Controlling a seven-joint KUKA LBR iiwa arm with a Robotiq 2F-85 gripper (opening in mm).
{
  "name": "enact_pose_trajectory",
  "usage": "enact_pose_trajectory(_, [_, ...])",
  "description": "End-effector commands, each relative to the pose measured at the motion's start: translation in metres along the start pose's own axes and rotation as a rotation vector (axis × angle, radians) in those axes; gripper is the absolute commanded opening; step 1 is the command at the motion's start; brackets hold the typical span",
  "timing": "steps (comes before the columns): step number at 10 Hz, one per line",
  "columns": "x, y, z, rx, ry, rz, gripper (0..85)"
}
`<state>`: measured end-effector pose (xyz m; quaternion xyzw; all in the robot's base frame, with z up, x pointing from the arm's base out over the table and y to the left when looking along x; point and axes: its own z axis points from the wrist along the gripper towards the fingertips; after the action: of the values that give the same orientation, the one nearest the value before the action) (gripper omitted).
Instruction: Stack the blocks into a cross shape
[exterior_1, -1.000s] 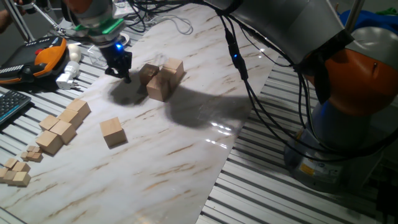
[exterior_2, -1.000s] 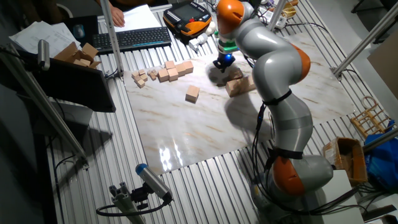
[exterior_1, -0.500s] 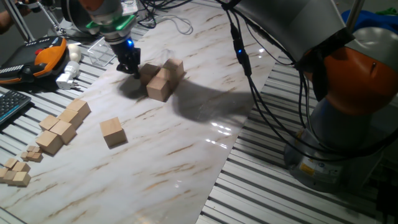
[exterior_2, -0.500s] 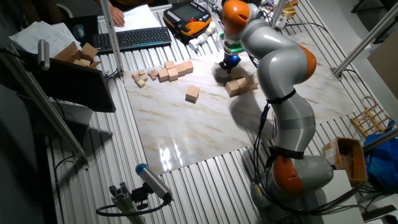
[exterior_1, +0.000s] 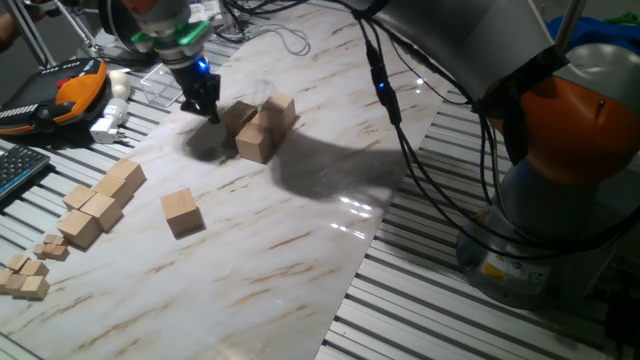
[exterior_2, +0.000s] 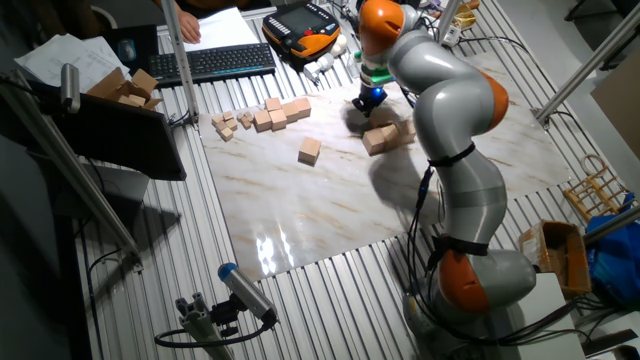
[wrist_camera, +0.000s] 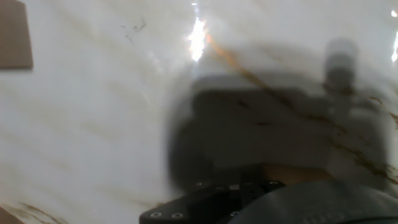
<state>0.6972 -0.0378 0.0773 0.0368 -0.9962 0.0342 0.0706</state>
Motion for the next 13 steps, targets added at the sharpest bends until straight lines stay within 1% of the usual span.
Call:
enact_pose_trajectory(1, [-0.006,-0.01,-0.003,0.0,0.002,-0.012,0.0])
enact_pose_trajectory(2, [-0.011,-0.018,-0.004,0.001,-0.001,-0.025,0.0])
enact_pose_trajectory(3, [-0.013,-0.022,-0.001,0.001,-0.009,-0.029,0.0])
enact_pose_trajectory(4, [-0.012,-0.021,0.004,-0.001,-0.012,-0.029,0.0])
enact_pose_trajectory(6, [-0.008,-0.023,0.012,-0.01,-0.013,-0.036,0.0])
enact_pose_trajectory(8, [-0.004,-0.024,0.018,-0.013,-0.021,-0.037,0.0])
enact_pose_trajectory(11, [0.001,-0.024,0.021,-0.007,-0.022,-0.042,0.0])
enact_pose_trajectory(13, [0.006,-0.025,0.024,-0.015,-0.02,-0.045,0.0])
